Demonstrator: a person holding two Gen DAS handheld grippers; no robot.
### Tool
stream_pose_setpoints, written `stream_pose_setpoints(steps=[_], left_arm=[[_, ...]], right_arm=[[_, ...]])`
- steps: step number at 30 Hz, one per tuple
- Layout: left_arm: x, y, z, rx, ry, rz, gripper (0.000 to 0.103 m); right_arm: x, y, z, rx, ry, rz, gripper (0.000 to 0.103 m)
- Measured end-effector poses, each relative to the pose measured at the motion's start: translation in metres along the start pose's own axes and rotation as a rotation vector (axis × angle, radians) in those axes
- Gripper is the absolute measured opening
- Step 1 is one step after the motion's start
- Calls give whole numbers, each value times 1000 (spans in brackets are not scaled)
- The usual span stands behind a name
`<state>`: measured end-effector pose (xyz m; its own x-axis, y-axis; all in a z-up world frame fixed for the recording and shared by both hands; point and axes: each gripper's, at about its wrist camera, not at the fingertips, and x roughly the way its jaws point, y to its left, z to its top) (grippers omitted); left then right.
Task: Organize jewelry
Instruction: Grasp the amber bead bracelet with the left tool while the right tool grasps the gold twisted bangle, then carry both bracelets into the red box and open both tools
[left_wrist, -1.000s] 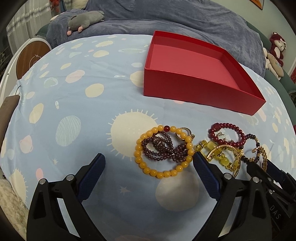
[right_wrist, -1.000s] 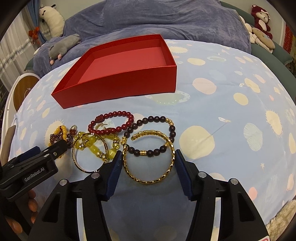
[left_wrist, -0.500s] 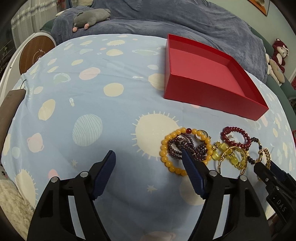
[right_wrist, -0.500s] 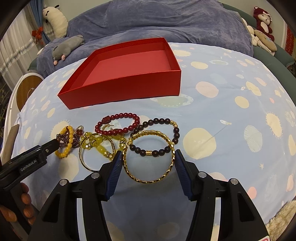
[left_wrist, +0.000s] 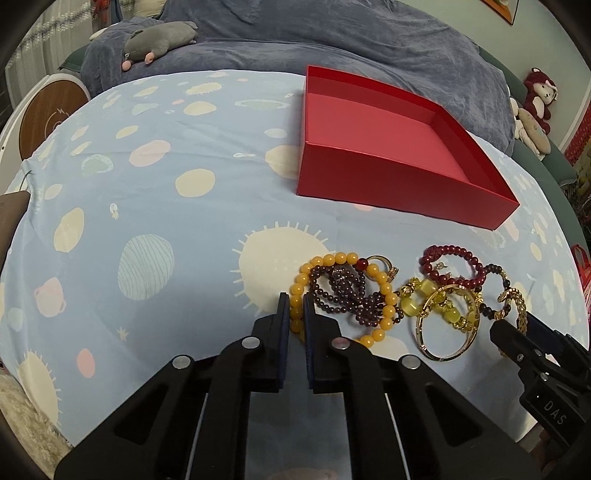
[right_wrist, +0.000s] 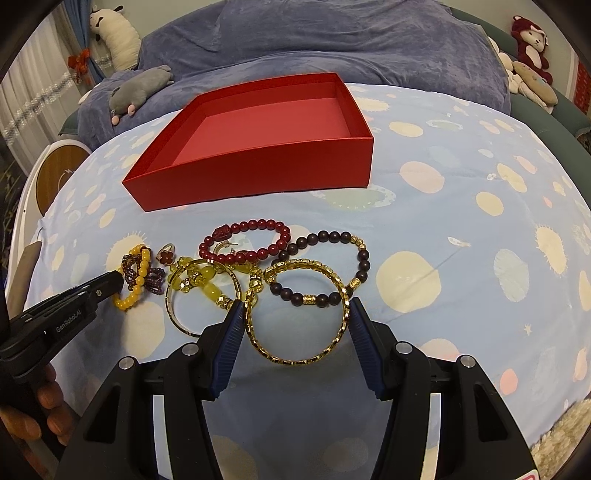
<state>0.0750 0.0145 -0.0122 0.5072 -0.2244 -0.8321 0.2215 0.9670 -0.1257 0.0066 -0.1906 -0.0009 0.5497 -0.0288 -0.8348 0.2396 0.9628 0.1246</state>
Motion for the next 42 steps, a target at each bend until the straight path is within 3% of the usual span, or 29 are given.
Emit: stream_pose_setpoints(steps=[15, 24, 29, 34, 42], left_arm=[[-65, -26, 42, 28, -114, -131, 7], [-78, -64, 112, 116, -175, -201, 7], [-59, -83, 170, 121, -205, -254, 7], [-18, -94, 219, 126, -199, -250, 7], [55, -83, 255, 106, -138, -212, 7]], right_arm=[[-36, 0, 26, -3, -69, 35, 55], [-42, 1, 91, -36, -123, 77, 55], [-19, -4, 148, -34, -132, 94, 55], [21, -6, 199, -48, -118, 81, 55], [86, -2, 245, -45, -46, 94, 55]])
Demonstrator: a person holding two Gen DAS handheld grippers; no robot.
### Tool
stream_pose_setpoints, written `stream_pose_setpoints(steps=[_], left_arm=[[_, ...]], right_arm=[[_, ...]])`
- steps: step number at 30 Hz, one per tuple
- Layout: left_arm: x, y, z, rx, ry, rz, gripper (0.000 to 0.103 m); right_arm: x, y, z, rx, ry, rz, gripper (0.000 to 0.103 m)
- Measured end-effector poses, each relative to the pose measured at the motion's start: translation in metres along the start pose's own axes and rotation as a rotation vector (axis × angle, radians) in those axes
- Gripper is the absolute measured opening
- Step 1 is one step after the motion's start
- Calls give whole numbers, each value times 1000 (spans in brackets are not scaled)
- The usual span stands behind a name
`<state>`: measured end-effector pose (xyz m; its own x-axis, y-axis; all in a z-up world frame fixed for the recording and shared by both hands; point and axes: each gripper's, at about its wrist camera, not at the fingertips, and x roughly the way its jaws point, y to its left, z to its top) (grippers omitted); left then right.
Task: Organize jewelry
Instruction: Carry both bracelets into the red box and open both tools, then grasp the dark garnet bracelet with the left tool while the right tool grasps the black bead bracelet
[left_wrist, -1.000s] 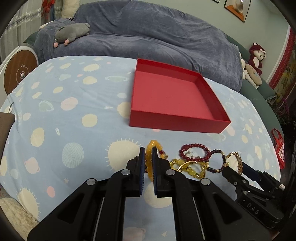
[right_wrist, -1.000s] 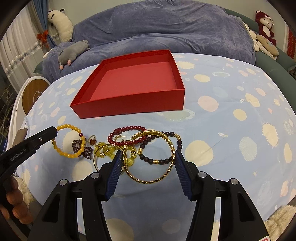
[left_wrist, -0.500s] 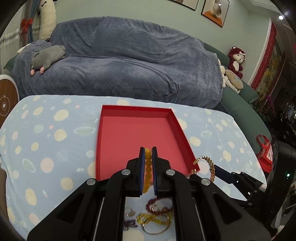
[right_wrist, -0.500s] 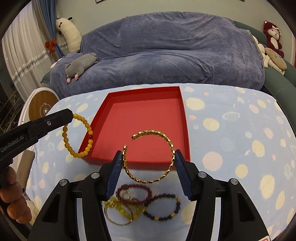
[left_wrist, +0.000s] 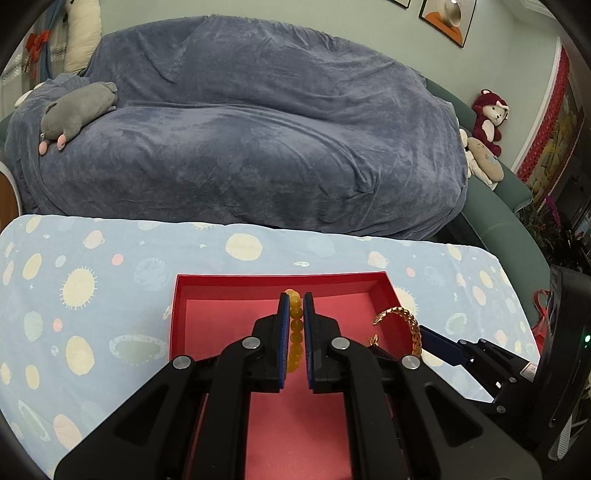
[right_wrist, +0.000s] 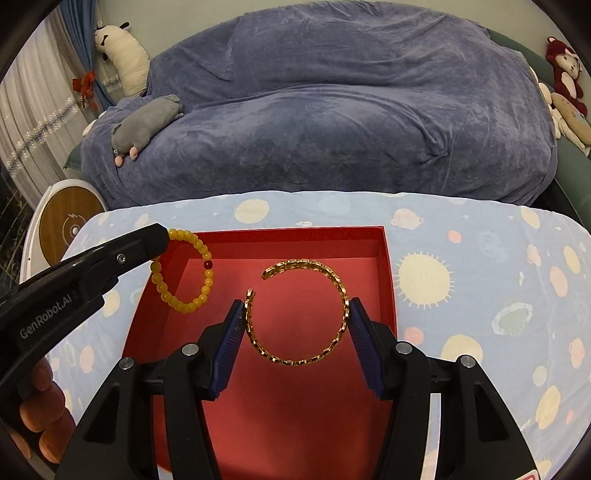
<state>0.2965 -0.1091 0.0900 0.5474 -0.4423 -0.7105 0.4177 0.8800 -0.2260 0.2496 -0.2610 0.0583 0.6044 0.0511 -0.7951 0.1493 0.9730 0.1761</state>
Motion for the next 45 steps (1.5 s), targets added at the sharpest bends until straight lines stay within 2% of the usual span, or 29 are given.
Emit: stream_pose_setpoints(steps=[6, 11, 12, 15, 16, 19, 23, 33, 40, 45], left_arm=[[37, 22, 1, -30, 57, 12, 7], [48, 31, 0, -45, 76, 30, 8], [48, 33, -1, -47, 75, 37, 13], [39, 38, -2, -58, 44, 59, 38], [33, 40, -3, -61, 28, 63, 42], [17, 43, -5, -68, 4, 64, 48], [-13, 44, -14, -60, -33, 72, 49], [-87, 27, -60, -20, -74, 105, 52], [-119, 24, -116, -35, -39, 113, 53], [-129, 28, -163, -59, 12, 138, 53]], right_arm=[[36, 0, 13, -16, 51, -21, 55], [50, -3, 16, -10, 82, -38, 56], [50, -3, 17, -10, 81, -40, 58], [42, -6, 17, 2, 54, -49, 66], [37, -7, 16, 5, 44, -44, 67], [19, -8, 13, 5, 14, -43, 68], [-11, -9, 2, 10, -18, -27, 68], [-93, -6, -53, -7, -91, -54, 68], [-132, -1, -112, -3, -89, -68, 69], [-140, 5, -162, -4, -43, -80, 69]])
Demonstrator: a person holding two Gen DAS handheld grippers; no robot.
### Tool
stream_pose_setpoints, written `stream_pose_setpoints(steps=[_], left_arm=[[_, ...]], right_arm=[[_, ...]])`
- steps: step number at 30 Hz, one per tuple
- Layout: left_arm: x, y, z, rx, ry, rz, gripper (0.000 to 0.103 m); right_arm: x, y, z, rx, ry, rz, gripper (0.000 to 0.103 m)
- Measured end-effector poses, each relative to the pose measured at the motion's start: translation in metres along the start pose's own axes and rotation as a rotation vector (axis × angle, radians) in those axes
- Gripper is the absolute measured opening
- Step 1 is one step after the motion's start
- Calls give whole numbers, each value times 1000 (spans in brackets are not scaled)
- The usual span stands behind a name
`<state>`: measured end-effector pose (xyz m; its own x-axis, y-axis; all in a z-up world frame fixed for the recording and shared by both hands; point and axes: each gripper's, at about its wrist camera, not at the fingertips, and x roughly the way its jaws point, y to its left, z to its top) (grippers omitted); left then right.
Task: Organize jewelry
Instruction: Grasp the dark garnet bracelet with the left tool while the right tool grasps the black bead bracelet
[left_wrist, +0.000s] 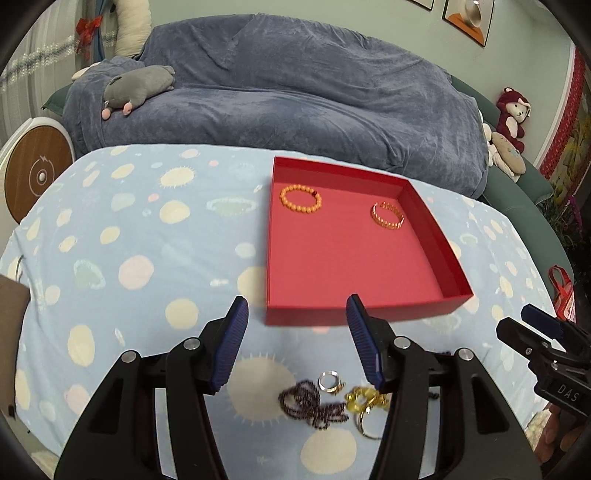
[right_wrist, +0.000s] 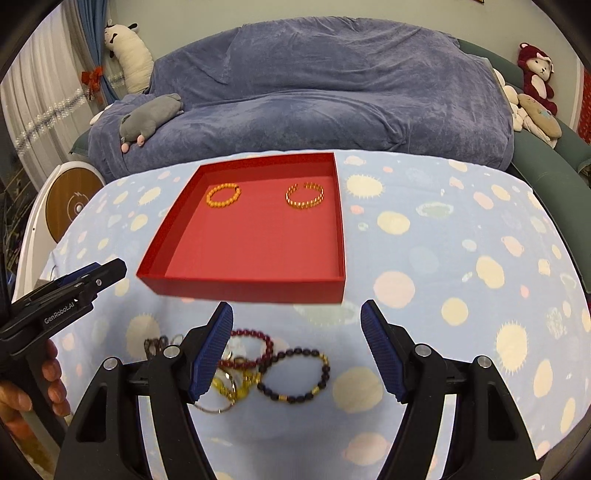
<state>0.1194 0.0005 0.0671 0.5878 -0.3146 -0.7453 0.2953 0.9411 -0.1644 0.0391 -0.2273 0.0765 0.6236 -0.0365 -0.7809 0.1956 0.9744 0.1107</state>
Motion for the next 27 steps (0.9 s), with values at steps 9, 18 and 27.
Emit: stream_pose_setpoints(steps=[9, 18, 27], left_arm=[[3, -3, -57, -32, 61, 42, 53], [18, -10, -82, -36, 97, 44, 51], [29, -8, -88, -48, 128, 27, 31]], right_arm=[[4, 3, -67, 37, 89, -7, 69], [12, 5, -92, 23, 105, -9, 69], [16, 5, -95, 26, 118, -4, 69]])
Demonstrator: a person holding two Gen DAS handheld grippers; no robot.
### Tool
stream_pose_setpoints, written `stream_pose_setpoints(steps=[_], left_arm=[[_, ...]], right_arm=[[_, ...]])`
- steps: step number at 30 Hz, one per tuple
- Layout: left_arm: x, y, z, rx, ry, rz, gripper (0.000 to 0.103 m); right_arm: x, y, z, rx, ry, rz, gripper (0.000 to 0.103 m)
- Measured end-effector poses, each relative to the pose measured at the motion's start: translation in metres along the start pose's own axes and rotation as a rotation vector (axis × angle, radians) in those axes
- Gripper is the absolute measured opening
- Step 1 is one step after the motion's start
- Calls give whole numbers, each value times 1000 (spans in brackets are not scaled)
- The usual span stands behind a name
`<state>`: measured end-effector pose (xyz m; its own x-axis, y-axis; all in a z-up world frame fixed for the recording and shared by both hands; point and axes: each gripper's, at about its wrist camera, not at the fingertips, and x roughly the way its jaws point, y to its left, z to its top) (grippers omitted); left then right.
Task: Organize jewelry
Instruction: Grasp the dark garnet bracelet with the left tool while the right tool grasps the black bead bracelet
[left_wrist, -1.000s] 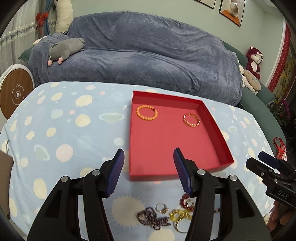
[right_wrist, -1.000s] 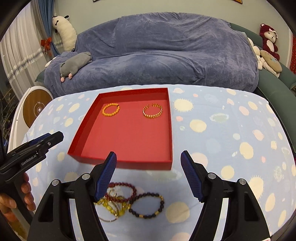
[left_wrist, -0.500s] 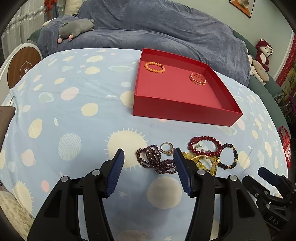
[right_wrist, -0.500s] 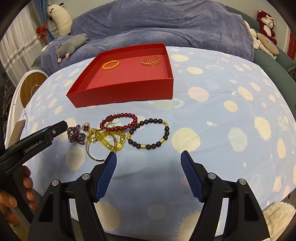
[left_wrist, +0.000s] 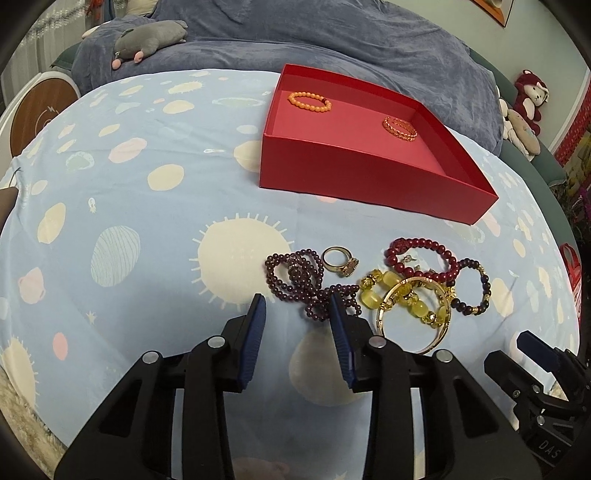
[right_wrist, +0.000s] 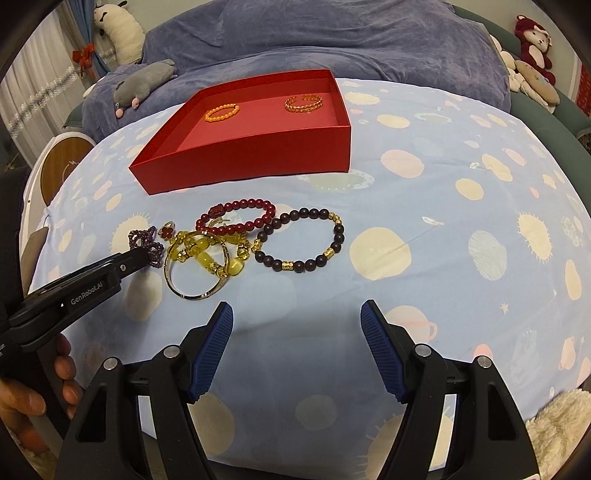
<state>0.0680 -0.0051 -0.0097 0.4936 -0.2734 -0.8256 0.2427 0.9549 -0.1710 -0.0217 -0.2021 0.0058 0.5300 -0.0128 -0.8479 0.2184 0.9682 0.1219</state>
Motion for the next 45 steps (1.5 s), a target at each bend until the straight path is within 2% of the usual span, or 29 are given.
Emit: stream_pose_setpoints(steps=[4, 8, 9, 15, 23, 31, 38, 40, 42, 45], left_arm=[[2, -1, 1, 2, 9, -20, 10], [0, 1, 1, 4, 1, -18, 8], [-1, 2, 2, 8, -4, -14, 3], [-4, 16, 3, -8, -13, 18, 3], [-4, 21, 2, -24, -12, 7, 3], [-2, 23, 1, -36, -4, -1, 3], [0, 25, 1, -42, -2, -11, 3], [0, 25, 2, -45, -2, -14, 3], [-1, 25, 2, -45, -4, -15, 3], [-3, 24, 2, -44, -5, -18, 3]], right_arm=[[1, 2, -1, -2, 5, 2, 69], [1, 2, 0, -1, 3, 1, 69], [2, 1, 0, 2, 3, 1, 69], [7, -6, 10, 35, -1, -13, 69], [23, -14, 30, 65, -7, -38, 66], [41, -21, 48, 99, 2, -61, 48], [47, -20, 46, 61, 6, -94, 30], [46, -22, 45, 57, 4, -99, 17], [44, -25, 44, 62, 8, -93, 9], [41, -29, 42, 79, 16, -76, 8]])
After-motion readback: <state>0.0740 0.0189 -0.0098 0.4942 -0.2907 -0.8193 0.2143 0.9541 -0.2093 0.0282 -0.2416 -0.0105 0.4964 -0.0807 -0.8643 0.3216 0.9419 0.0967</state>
